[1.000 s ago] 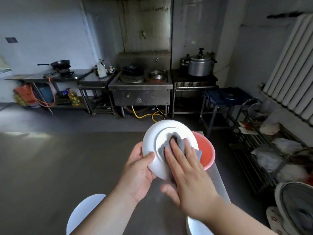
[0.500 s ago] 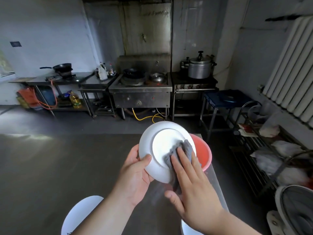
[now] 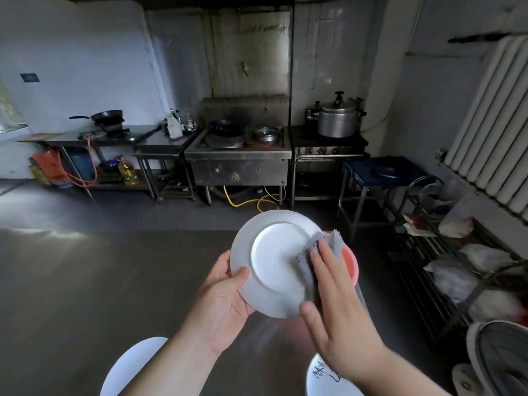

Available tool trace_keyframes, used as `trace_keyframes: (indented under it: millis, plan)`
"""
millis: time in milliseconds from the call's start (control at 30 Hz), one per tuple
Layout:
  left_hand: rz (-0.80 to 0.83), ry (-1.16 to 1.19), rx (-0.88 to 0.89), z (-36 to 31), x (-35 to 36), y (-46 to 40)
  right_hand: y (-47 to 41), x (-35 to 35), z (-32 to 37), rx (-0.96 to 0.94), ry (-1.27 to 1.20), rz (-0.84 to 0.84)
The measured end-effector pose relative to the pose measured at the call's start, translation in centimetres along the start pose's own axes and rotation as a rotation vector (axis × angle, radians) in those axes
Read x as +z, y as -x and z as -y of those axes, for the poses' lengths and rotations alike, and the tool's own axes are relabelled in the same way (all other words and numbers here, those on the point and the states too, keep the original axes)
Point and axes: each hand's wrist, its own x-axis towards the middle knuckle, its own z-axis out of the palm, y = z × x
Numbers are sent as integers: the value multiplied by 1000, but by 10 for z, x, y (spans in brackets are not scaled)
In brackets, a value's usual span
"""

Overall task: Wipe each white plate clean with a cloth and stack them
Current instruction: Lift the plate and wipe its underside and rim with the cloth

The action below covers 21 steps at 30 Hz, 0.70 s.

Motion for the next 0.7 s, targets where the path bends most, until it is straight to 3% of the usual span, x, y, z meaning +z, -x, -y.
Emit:
trace_keyframes:
  millis: [200,400,533,700]
  plan:
    - [161,-189,-69,-22,-10,5,-83,-50,-12,-59,-57,184]
    - [79,-51,38,-24,-12,0,-30,-8,10,9,-81,-12]
    - [71,-63,9,-20,-14,1,-20,3,12,108,-78,16]
    - [87,-54,42,-17,-9,0,-72,-28,-2,73,-126,47]
